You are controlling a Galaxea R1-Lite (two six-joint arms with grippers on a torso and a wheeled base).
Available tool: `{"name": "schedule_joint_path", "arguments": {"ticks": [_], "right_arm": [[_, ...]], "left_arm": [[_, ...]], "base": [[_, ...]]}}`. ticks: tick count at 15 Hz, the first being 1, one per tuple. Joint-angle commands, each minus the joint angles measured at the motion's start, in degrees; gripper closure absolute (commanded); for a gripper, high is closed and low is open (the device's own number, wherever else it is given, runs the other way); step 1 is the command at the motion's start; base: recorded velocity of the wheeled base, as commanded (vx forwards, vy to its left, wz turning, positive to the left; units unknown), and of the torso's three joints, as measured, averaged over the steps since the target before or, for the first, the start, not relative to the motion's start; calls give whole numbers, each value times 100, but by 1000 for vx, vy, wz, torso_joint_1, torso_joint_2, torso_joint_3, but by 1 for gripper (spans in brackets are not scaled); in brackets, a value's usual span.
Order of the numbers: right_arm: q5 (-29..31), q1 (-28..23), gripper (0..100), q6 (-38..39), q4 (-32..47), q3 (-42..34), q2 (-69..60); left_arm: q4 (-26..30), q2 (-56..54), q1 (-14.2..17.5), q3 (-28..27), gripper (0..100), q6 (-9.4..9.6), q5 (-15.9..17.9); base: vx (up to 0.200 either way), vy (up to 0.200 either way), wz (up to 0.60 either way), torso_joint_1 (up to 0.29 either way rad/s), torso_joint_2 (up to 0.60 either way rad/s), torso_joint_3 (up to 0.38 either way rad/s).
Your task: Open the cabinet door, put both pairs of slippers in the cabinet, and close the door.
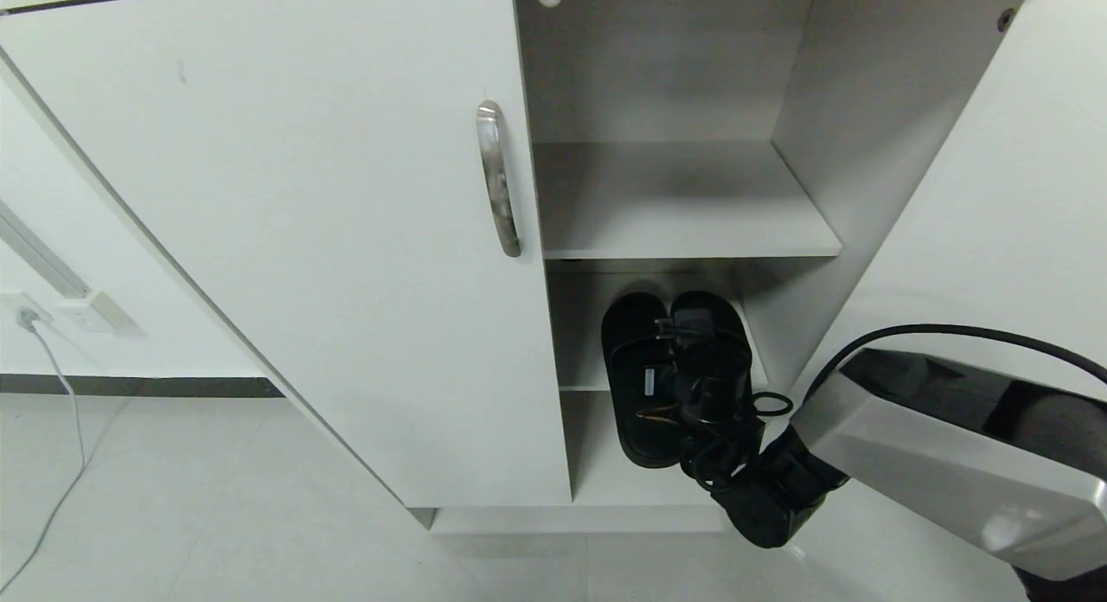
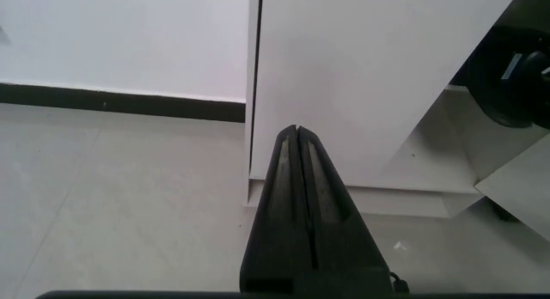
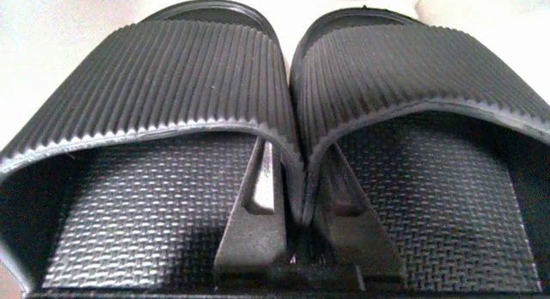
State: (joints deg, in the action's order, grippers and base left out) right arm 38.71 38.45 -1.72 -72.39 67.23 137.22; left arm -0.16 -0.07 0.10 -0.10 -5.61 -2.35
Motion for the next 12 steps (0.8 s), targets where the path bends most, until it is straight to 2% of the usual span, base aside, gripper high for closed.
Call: {"name": "schedule_joint_path", "arguments": {"ticks": [1,7,12], "right_arm": [[-3,-101,100,-4,172,449,279],[-56,-303,100,22,1236,1925,736],[-91,-373,100,22,1860,2699,798]], "left_arm": [[-2,7,-1,1,100,-2,-2],[-2,7,-1,1,100,-11,-2],[-2,7,-1,1,100,-11,-2]], "base": [[0,0,0,0,0,0],[0,0,0,0,0,0],[0,0,0,0,0,0]]}}
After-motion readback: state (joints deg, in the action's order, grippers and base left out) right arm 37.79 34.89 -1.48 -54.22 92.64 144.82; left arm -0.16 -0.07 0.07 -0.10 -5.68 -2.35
